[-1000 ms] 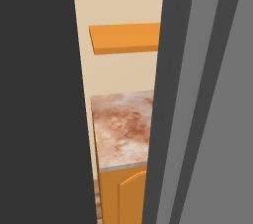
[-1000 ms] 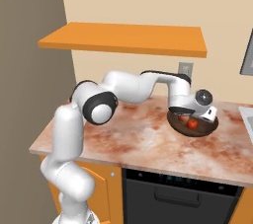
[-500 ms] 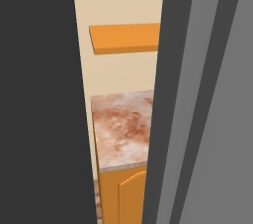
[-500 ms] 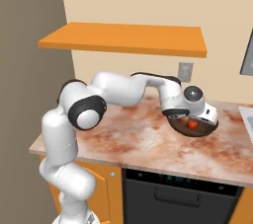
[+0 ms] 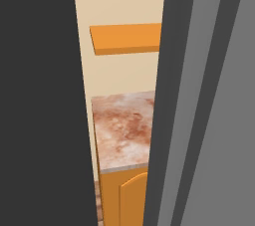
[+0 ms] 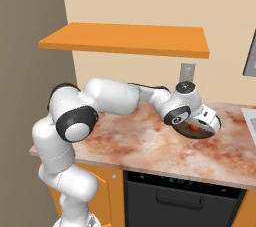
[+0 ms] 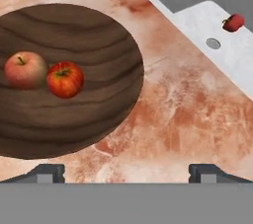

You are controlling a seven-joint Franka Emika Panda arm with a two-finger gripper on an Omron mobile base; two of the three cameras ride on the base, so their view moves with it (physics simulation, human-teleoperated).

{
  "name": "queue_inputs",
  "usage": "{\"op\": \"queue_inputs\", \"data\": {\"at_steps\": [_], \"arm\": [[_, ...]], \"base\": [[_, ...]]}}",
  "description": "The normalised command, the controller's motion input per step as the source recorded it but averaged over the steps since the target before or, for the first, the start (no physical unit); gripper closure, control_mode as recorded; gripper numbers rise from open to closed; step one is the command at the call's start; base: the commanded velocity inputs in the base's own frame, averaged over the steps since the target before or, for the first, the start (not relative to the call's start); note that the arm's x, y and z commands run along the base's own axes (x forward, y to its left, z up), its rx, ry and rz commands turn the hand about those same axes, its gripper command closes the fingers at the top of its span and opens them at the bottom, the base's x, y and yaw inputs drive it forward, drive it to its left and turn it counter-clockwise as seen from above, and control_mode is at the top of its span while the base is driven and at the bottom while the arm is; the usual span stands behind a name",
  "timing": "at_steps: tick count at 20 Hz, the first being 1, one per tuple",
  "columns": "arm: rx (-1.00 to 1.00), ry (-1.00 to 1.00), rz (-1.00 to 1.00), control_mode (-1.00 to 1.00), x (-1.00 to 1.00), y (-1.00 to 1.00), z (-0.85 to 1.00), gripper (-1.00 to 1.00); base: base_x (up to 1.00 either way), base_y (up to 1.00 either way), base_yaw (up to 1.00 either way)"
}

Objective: Pick the apples from the cabinet and place them in one bowl. Pick the bell pepper from the sink and place it in the other bowl.

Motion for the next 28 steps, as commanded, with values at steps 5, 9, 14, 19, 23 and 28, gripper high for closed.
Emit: {"op": "queue_inputs", "data": {"at_steps": [5,9,14,19,23,28], "arm": [[0.0,0.17,-0.2,-1.0,-0.44,0.02,0.18,-1.0],[0.0,0.08,-0.2,-1.0,-0.36,0.14,0.2,-1.0],[0.0,0.02,-0.19,-1.0,-0.35,0.12,0.26,-1.0],[0.01,0.0,-0.15,-1.0,-0.35,0.05,0.2,-1.0],[0.07,0.0,-0.1,-1.0,-0.27,0.06,0.15,-1.0],[0.08,-0.07,-0.03,-1.0,-0.13,0.19,0.14,-1.0]], "base": [[0.0,0.0,0.0],[0.0,0.0,0.0],[0.0,0.0,0.0],[0.0,0.0,0.0],[0.0,0.0,0.0],[0.0,0.0,0.0]]}}
